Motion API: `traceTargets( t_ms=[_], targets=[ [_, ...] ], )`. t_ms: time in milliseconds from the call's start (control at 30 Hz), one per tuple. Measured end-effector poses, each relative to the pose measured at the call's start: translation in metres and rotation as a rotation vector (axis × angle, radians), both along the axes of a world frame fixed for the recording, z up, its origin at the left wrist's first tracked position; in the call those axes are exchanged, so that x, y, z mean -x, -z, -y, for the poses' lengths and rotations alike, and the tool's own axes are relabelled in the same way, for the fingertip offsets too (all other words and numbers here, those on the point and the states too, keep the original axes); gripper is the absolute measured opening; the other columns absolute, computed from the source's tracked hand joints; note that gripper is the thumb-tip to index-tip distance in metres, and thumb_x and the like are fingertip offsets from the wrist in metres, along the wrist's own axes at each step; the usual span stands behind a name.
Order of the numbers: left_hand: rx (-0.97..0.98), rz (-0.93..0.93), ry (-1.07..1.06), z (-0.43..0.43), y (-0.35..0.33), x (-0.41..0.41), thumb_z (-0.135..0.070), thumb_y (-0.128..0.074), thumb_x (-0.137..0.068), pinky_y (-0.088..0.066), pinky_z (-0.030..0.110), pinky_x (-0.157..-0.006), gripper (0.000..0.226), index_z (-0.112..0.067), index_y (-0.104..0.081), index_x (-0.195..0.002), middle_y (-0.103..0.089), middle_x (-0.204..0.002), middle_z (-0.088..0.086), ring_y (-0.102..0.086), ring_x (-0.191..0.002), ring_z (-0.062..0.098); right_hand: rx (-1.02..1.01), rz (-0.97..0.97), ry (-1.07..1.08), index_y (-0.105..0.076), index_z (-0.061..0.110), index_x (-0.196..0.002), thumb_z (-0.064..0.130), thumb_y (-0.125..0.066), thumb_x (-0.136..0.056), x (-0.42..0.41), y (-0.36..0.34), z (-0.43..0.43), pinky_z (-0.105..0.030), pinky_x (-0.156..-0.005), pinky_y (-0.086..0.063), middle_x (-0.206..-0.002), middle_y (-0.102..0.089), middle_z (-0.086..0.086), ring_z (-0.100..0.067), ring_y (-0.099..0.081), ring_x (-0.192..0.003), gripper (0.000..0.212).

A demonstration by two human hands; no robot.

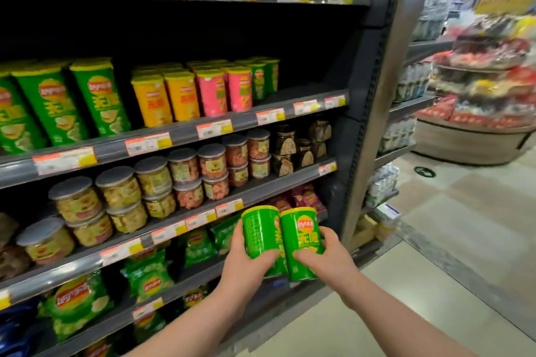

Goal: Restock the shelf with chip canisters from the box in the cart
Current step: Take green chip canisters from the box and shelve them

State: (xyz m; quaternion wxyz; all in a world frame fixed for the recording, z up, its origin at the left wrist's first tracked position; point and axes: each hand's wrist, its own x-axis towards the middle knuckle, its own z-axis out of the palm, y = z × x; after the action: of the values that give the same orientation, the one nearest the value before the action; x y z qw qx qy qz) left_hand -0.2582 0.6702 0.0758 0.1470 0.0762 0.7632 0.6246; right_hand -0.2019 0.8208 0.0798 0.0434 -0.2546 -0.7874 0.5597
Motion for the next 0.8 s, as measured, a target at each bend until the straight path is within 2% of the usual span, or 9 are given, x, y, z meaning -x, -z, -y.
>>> traceTargets(
  t_ms=[67,133,267,400,467,600,667,733,800],
  targets=[
    [-0.015,-0.010,0.059,-0.028,-0.004,0.013,-0.020,-0.075,-0.074,-0.046,0.016,-0.073,0.089,-0.033,-0.023,-0.145,-0.056,-0.101,-0.018,-0.058,-0.091,0.001,-0.019,-0.014,0.058,-0.037,0.024,-0.120,0.020,-0.072,-0.077,0.003,-0.006,-0.025,-0.025,-0.079,-0.048,-0.094,-0.056,0.011,-0.009,-0.059,-0.089,0.055],
    [-0.016,-0.010,0.122,-0.058,-0.010,0.024,-0.032,-0.072,-0.064,-0.047,0.026,-0.085,0.096,-0.034,-0.023,-0.147,-0.059,-0.105,-0.013,-0.060,-0.097,0.009,-0.036,-0.021,0.114,-0.034,0.027,-0.118,0.020,-0.072,-0.078,0.009,-0.012,-0.054,-0.024,-0.077,-0.048,-0.093,-0.053,0.013,-0.008,-0.057,-0.086,0.055],
    [-0.086,-0.002,0.209,-0.114,-0.023,0.054,-0.034,-0.070,-0.059,-0.044,0.021,-0.078,0.096,-0.036,-0.026,-0.145,-0.059,-0.117,-0.006,-0.059,-0.098,0.003,-0.038,-0.043,0.203,-0.037,0.022,-0.129,0.020,-0.073,-0.076,0.031,-0.022,-0.108,-0.036,-0.087,-0.052,-0.098,-0.057,0.010,-0.014,-0.062,-0.095,0.065],
    [-0.148,-0.012,0.240,-0.152,-0.033,0.097,-0.045,-0.070,-0.046,-0.049,0.028,-0.087,0.106,-0.038,-0.026,-0.142,-0.060,-0.114,-0.012,-0.061,-0.102,0.009,-0.012,-0.078,0.229,-0.037,0.023,-0.130,0.027,-0.076,-0.067,0.069,-0.032,-0.145,-0.035,-0.084,-0.055,-0.103,-0.062,0.006,-0.014,-0.064,-0.093,0.073],
    [-0.150,-0.046,0.236,-0.166,-0.037,0.121,-0.039,-0.070,-0.051,-0.047,0.022,-0.080,0.102,-0.038,-0.025,-0.143,-0.059,-0.110,-0.016,-0.059,-0.100,0.005,-0.045,-0.079,0.239,-0.039,0.028,-0.126,0.039,-0.074,-0.057,0.091,-0.038,-0.161,-0.041,-0.087,-0.055,-0.103,-0.062,0.007,-0.014,-0.064,-0.094,0.078],
    [-0.141,-0.086,0.213,-0.185,-0.045,0.161,-0.021,-0.075,-0.074,-0.044,0.009,-0.068,0.090,-0.038,-0.021,-0.144,-0.058,-0.115,-0.009,-0.056,-0.094,-0.001,-0.047,-0.104,0.198,-0.037,0.028,-0.125,0.026,-0.075,-0.071,0.134,-0.046,-0.182,-0.043,-0.088,-0.054,-0.105,-0.061,0.006,-0.015,-0.064,-0.096,0.066],
    [-0.128,-0.102,0.183,-0.189,-0.045,0.178,-0.015,-0.071,-0.080,-0.044,0.013,-0.073,0.083,-0.036,-0.023,-0.144,-0.057,-0.115,-0.010,-0.056,-0.095,0.002,-0.060,-0.120,0.183,-0.038,0.023,-0.129,0.022,-0.075,-0.075,0.153,-0.046,-0.188,-0.042,-0.088,-0.054,-0.104,-0.060,0.006,-0.015,-0.064,-0.095,0.066],
    [-0.119,-0.100,0.156,-0.190,-0.045,0.191,-0.016,-0.070,-0.081,-0.044,0.019,-0.078,0.084,-0.033,-0.022,-0.147,-0.057,-0.108,-0.016,-0.057,-0.094,0.001,-0.069,-0.134,0.172,-0.037,0.021,-0.132,0.020,-0.074,-0.077,0.169,-0.046,-0.190,-0.036,-0.085,-0.054,-0.100,-0.057,0.009,-0.012,-0.062,-0.093,0.066],
    [-0.107,-0.094,0.134,-0.189,-0.047,0.203,-0.015,-0.069,-0.083,-0.041,0.014,-0.071,0.082,-0.035,-0.021,-0.146,-0.053,-0.100,-0.023,-0.054,-0.088,-0.006,-0.062,-0.147,0.148,-0.036,0.020,-0.135,0.019,-0.072,-0.079,0.184,-0.047,-0.191,-0.024,-0.071,-0.051,-0.099,-0.055,0.012,-0.005,-0.059,-0.088,0.066]
  ],
)
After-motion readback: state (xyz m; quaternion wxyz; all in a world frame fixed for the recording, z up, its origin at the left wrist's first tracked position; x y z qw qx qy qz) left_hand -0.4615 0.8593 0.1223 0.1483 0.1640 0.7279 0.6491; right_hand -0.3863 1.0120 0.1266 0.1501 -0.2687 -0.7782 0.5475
